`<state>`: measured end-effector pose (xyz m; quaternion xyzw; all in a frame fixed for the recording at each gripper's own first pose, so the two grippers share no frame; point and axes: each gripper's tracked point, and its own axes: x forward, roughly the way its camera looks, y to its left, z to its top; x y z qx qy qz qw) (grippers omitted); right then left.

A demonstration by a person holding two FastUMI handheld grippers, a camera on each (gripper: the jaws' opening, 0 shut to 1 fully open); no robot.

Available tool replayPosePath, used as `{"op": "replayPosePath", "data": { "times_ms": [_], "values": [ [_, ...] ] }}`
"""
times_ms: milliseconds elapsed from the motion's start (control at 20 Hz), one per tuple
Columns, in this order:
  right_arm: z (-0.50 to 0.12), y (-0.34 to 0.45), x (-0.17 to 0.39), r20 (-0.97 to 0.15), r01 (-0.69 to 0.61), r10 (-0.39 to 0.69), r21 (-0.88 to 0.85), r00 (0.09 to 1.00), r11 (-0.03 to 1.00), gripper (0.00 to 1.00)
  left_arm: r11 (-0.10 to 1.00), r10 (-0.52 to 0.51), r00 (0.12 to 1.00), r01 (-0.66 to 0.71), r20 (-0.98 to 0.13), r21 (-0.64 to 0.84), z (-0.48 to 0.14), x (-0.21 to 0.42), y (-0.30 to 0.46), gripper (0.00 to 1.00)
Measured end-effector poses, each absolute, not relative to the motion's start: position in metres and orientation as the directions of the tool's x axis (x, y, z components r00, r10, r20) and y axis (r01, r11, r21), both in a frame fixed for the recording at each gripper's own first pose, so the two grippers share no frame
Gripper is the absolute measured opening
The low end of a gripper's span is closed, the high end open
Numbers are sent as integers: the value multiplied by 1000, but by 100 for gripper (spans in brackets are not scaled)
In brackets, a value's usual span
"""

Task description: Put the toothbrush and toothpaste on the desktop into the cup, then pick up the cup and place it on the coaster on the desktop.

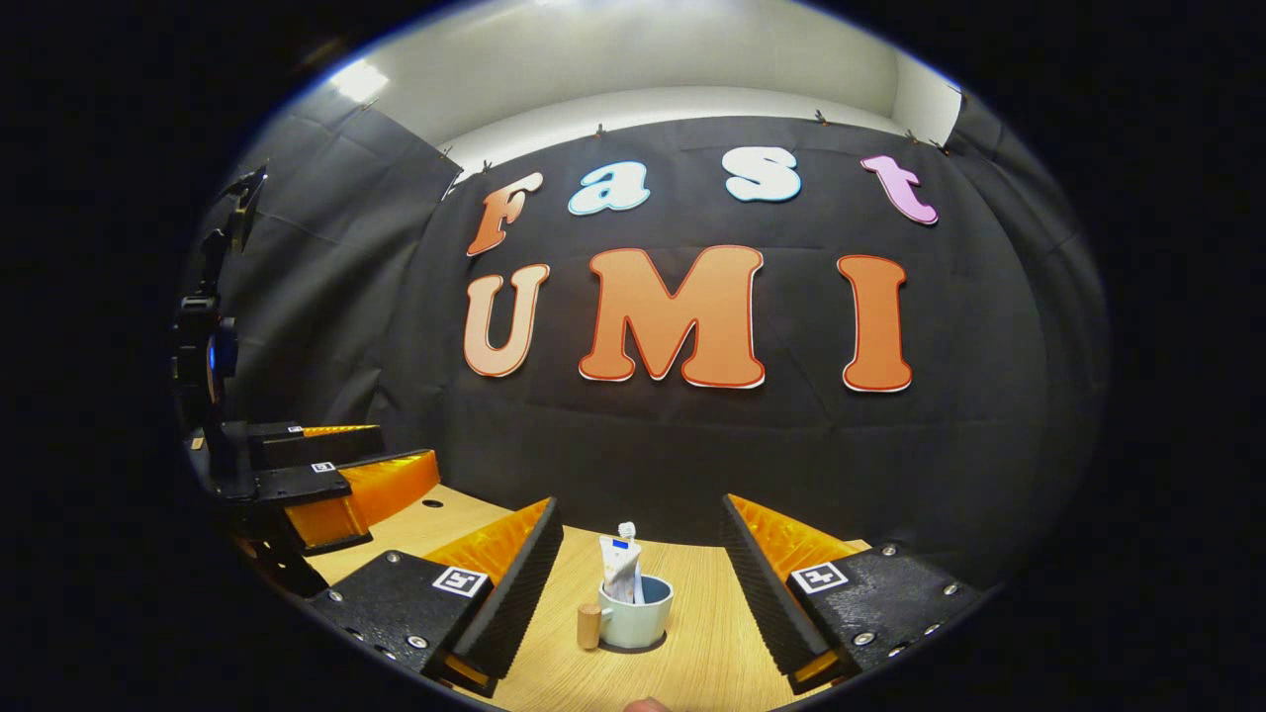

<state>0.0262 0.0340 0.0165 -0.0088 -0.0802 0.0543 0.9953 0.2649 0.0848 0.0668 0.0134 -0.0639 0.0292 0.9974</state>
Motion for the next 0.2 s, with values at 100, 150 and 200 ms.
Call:
{"op": "replayPosePath", "data": {
  "times_ms": [100, 150, 200],
  "values": [
    [14, 36, 27, 149, -111, 115, -33, 982, 993, 100, 999, 50, 991, -51, 122, 5, 65, 267, 80, 99],
    [12, 35, 27, 147, -113, 117, -35, 982, 993, 95, 999, 41, 992, -39, 117, -18, 63, 267, 77, 99],
    [14, 36, 28, 149, -113, 117, -34, 982, 993, 100, 999, 37, 993, -32, 113, -42, 60, 268, 77, 98]
  ]
}}
